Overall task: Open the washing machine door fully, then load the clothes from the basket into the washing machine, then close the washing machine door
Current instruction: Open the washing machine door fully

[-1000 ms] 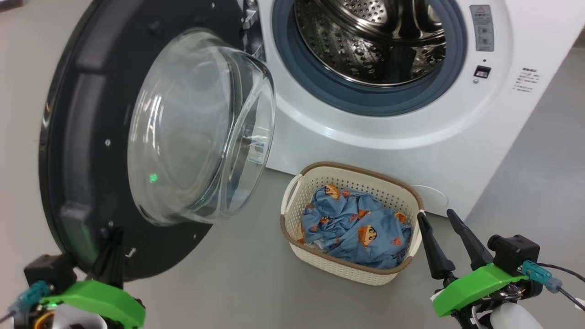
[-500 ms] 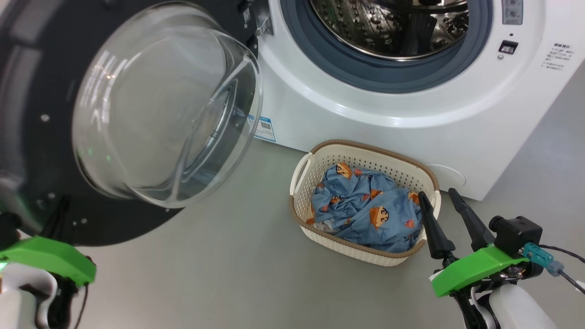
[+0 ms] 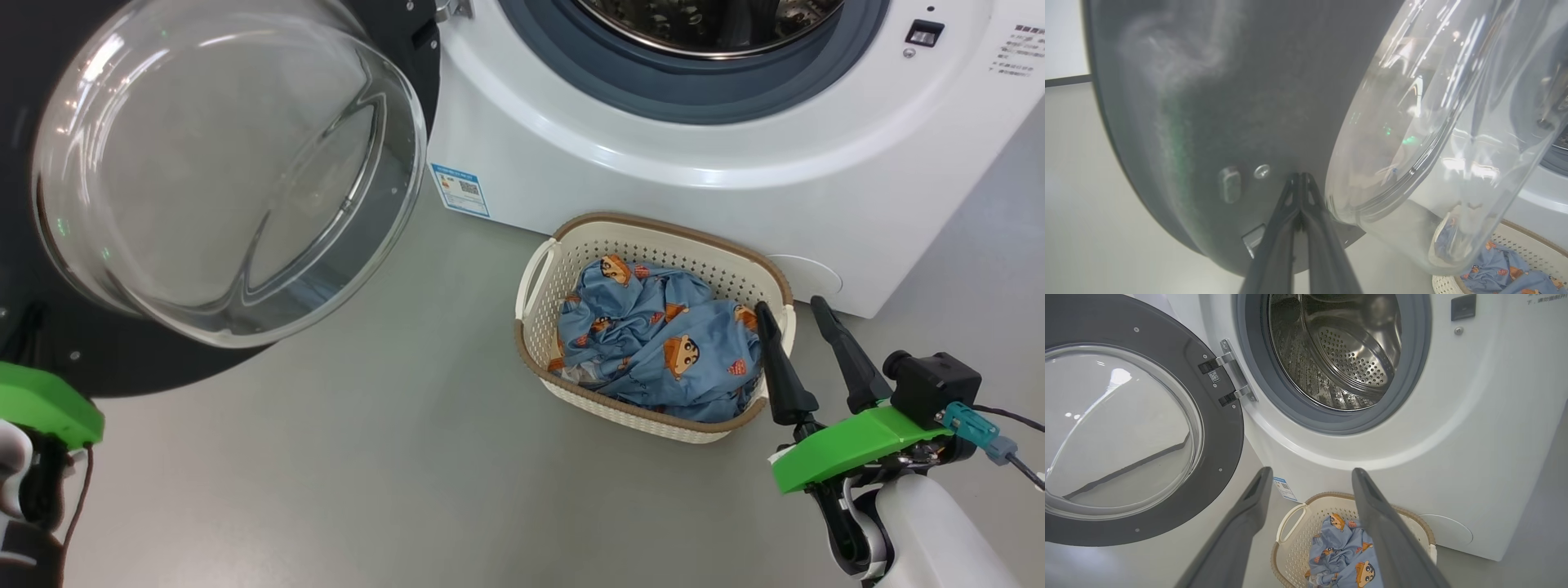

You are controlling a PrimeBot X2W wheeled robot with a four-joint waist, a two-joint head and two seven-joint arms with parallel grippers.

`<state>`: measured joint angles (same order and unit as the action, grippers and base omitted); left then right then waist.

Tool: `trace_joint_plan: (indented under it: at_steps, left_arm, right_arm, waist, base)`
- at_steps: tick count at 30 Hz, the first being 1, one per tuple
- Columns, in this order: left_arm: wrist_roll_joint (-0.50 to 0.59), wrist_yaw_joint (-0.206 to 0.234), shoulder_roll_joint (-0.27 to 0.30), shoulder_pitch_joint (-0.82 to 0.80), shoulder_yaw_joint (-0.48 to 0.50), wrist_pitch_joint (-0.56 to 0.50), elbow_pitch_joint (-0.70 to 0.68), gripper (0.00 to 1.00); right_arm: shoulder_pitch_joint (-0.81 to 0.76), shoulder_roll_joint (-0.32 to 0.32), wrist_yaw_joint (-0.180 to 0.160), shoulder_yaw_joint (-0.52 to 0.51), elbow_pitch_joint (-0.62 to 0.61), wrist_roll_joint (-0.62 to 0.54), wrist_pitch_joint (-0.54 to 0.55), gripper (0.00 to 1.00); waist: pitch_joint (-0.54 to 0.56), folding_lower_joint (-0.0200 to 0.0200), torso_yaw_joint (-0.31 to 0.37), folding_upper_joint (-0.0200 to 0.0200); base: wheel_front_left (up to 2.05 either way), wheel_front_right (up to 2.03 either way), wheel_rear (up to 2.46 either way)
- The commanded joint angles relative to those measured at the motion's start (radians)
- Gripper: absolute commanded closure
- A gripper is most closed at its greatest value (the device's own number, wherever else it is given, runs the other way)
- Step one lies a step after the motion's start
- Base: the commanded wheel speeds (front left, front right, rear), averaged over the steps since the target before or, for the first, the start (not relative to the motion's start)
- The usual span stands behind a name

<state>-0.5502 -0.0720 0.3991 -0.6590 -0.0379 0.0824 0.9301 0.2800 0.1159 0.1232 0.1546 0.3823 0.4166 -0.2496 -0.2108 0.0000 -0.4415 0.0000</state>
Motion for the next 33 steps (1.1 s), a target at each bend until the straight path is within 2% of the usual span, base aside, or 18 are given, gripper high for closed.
trace_joint_plan:
  at_steps: [1, 18, 30, 33]
  left_arm:
    - [0.013, -0.003, 0.083, -0.064, 0.026, 0.022, 0.009, 1.0]
    - [0.02, -0.037, 0.094, -0.17, -0.012, 0.104, 0.228, 1.0]
    - [0.017, -0.058, 0.084, -0.138, -0.086, 0.149, 0.204, 1.0]
    - [-0.009, -0.058, 0.069, -0.104, -0.115, 0.157, 0.16, 1.0]
  right_arm:
    - [0.026, -0.012, 0.008, 0.016, -0.022, -0.016, -0.012, 0.0]
    - [0.032, -0.016, 0.008, 0.028, -0.007, -0.003, -0.012, 0.0]
    - [0.019, -0.014, 0.008, 0.025, -0.004, 0.005, -0.012, 0.0]
    - [0.012, -0.01, 0.008, 0.024, -0.005, 0.006, -0.012, 0.0]
  waist:
    - [-0.004, 0.0, -0.005, 0.0]
    - [0.008, 0.0, 0.008, 0.0]
    - [0.032, 0.0, 0.014, 0.0]
    - [0.044, 0.0, 0.012, 0.0]
  base:
    - [0.0, 0.0, 0.0]
    - [0.0, 0.0, 0.0]
    - [0.0, 0.0, 0.0]
    - [0.0, 0.0, 0.0]
